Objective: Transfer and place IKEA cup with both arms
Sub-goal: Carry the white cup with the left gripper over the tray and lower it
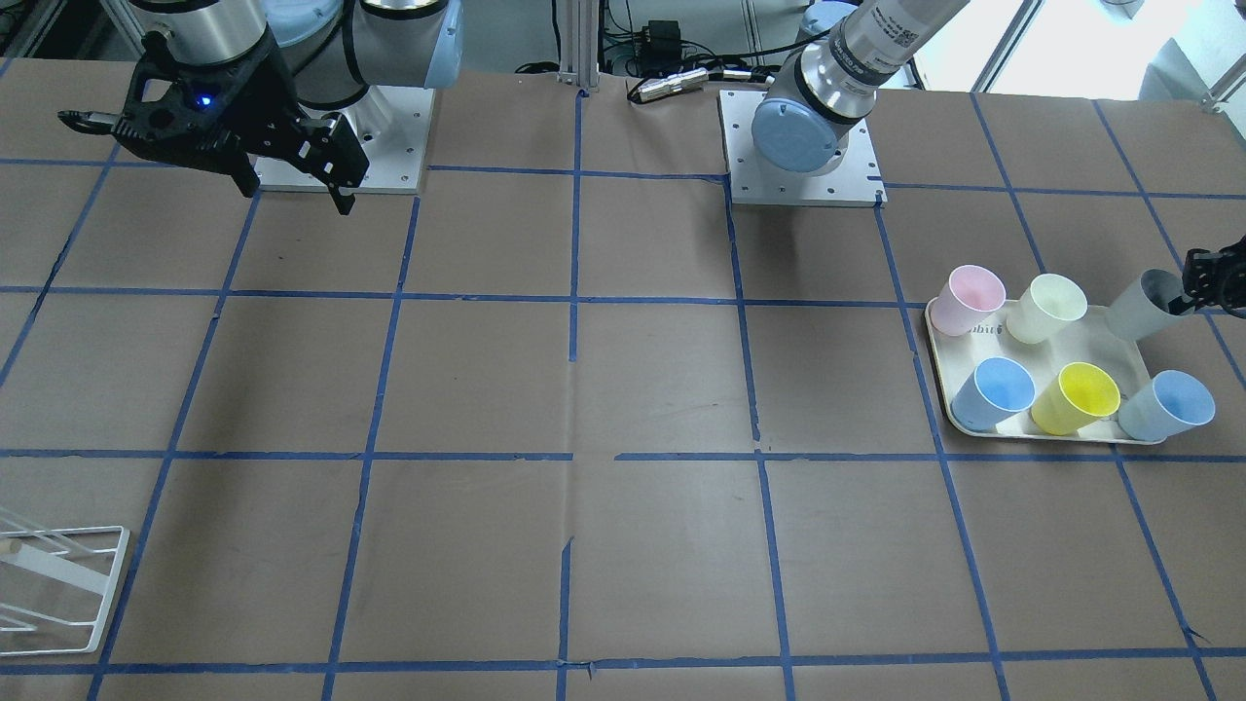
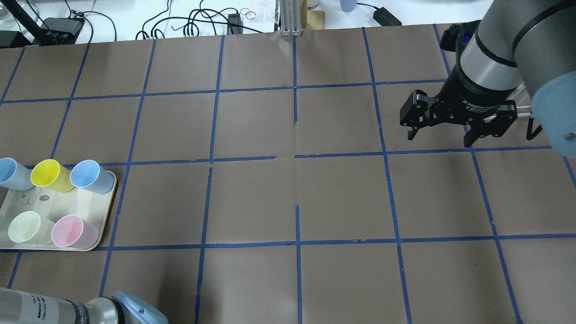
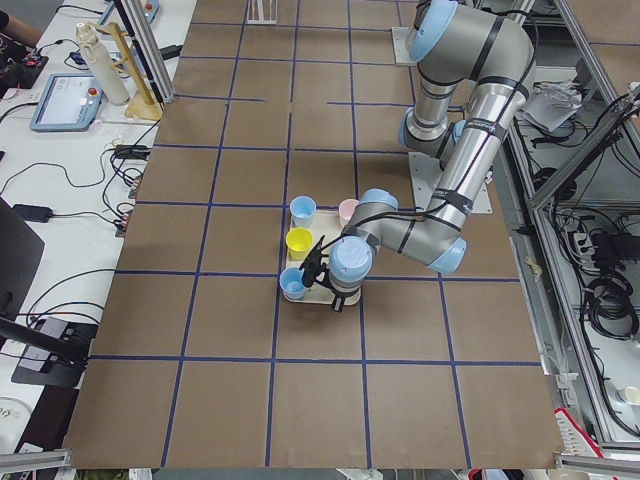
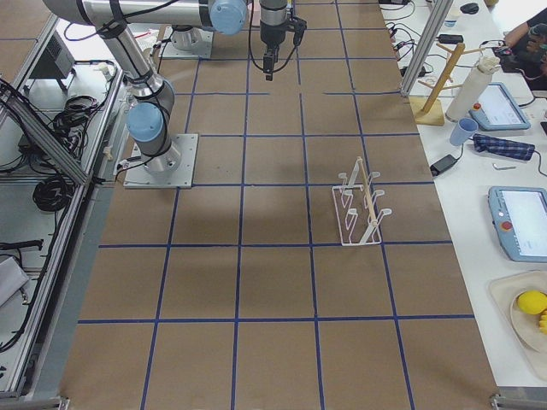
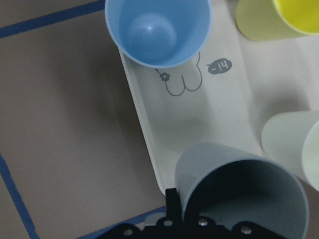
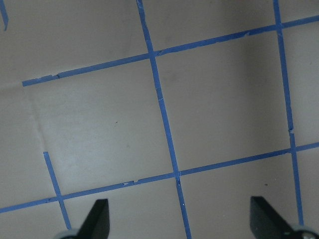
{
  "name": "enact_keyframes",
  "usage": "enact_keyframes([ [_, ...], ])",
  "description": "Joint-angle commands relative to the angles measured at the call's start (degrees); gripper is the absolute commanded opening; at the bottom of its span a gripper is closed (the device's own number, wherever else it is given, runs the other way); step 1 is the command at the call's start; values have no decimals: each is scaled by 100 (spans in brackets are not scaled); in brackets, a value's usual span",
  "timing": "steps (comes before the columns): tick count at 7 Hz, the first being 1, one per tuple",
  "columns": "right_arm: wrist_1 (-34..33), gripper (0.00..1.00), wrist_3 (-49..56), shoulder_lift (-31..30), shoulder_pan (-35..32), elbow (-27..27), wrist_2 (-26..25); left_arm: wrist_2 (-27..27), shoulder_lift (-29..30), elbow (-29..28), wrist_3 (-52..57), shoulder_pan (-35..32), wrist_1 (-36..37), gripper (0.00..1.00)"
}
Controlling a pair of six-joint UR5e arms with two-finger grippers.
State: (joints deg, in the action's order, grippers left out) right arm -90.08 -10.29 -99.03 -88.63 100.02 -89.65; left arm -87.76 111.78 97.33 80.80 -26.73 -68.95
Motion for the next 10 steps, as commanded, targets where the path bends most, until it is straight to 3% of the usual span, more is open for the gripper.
enact_keyframes([
  [1, 8, 100, 18, 15, 4, 0, 9, 4, 124, 14, 14, 10, 40, 0],
  [10, 61, 100, -17, -152, -22, 62, -17, -49, 195, 49, 6, 10, 58, 0],
])
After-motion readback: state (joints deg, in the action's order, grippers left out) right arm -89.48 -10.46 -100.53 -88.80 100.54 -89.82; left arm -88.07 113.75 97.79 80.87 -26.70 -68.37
